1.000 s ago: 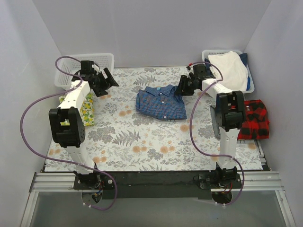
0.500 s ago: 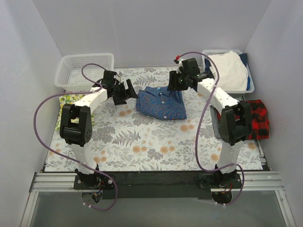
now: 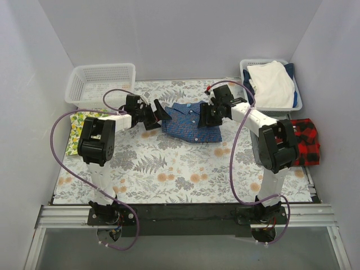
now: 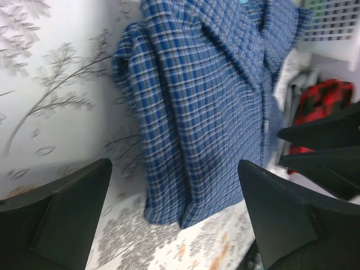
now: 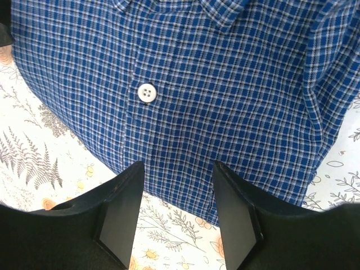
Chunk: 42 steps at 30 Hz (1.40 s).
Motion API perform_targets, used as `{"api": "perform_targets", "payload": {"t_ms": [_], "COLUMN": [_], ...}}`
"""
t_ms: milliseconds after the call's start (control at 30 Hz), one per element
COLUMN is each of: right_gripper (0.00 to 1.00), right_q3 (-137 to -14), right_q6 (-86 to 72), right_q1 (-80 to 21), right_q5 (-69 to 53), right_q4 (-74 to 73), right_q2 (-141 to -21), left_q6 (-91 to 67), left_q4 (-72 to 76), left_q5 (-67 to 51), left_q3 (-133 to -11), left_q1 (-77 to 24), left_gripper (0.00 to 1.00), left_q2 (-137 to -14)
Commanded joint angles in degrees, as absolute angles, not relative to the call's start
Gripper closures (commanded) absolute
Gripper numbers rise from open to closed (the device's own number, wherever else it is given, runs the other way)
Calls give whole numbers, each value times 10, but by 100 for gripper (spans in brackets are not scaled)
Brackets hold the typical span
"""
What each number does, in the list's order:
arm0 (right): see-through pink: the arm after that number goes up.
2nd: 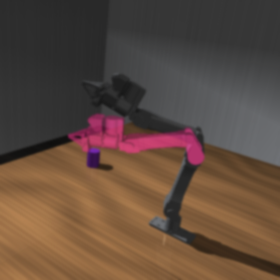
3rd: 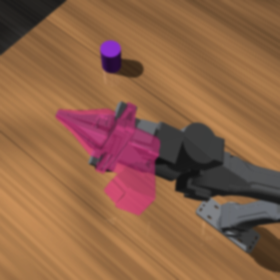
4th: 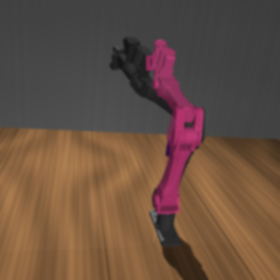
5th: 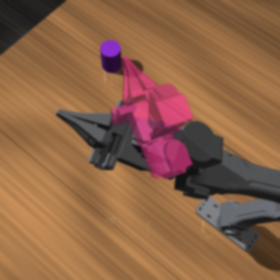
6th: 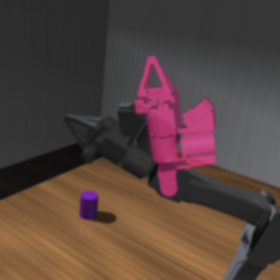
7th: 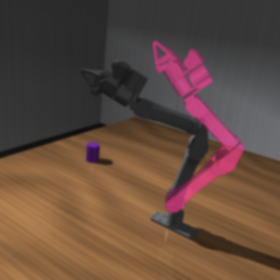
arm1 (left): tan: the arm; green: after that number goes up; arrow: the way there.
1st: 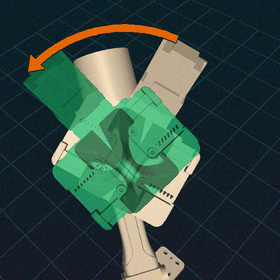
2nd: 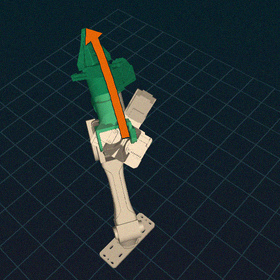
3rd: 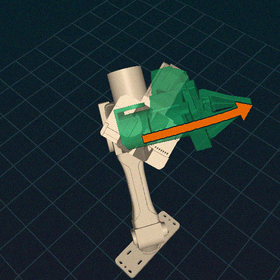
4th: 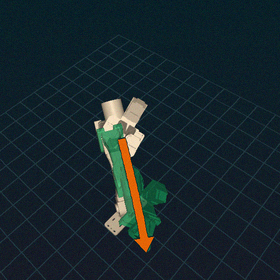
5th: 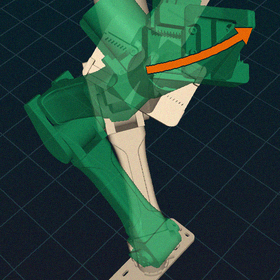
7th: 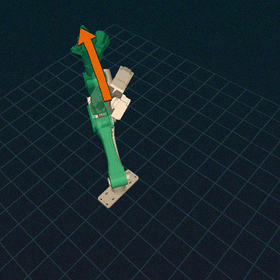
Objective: Fold and stack the long sleeve shirts
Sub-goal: Fold the shirt
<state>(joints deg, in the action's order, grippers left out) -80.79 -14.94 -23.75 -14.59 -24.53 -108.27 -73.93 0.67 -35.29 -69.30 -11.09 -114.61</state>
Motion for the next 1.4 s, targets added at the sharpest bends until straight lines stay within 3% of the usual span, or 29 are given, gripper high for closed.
{"api": "perform_targets", "payload": {"t_ms": [0,67,200,233,300,467,667,900,1000,1033,1067,1200,1367], "right_gripper": [41,42,43,43,44,45,45,45,45,45,45,45,46], "right_q3": [-829,-832,-828,-827,-828,-846,-861,-881,-894,-896,-896,-897,-897], "right_q6": [-164,-177,-200,-204,-208,-210,-204,-195,-193,-194,-196,-195,-193], "right_q1": [-237,-236,-232,-229,-225,-218,-217,-213,-212,-212,-211,-210,-204], "right_q5": [-126,-112,-86,-86,-92,-105,-111,-118,-107,-102,-94,-55,-35], "right_q4": [-265,-274,-278,-279,-279,-292,-296,-303,-323,-325,-329,-332,-356], "right_q2": [-1097,-1103,-1107,-1112,-1119,-1145,-1145,-1154,-1166,-1165,-1164,-1156,-1171], "left_q6": [-766,-766,-769,-770,-771,-747,-715,-705,-706,-705,-705,-679,-677], "left_q4": [53,49,47,47,42,3,-105,-172,-202,-215,-248,-289,-278], "left_q5": [-403,-405,-406,-406,-405,-395,-393,-342,-269,-234,-203,-144,-138], "left_q3": [-714,-722,-726,-728,-738,-786,-872,-886,-877,-877,-879,-882,-860], "left_q1": [-115,-120,-125,-126,-127,-138,-163,-170,-170,-170,-169,-164,-165], "left_gripper": [3,6,28,40,49,100,100,100,57,36,31,30,25], "left_q2": [-1179,-1189,-1191,-1189,-1185,-1168,-1138,-1112,-1115,-1121,-1142,-1175,-1122]}}
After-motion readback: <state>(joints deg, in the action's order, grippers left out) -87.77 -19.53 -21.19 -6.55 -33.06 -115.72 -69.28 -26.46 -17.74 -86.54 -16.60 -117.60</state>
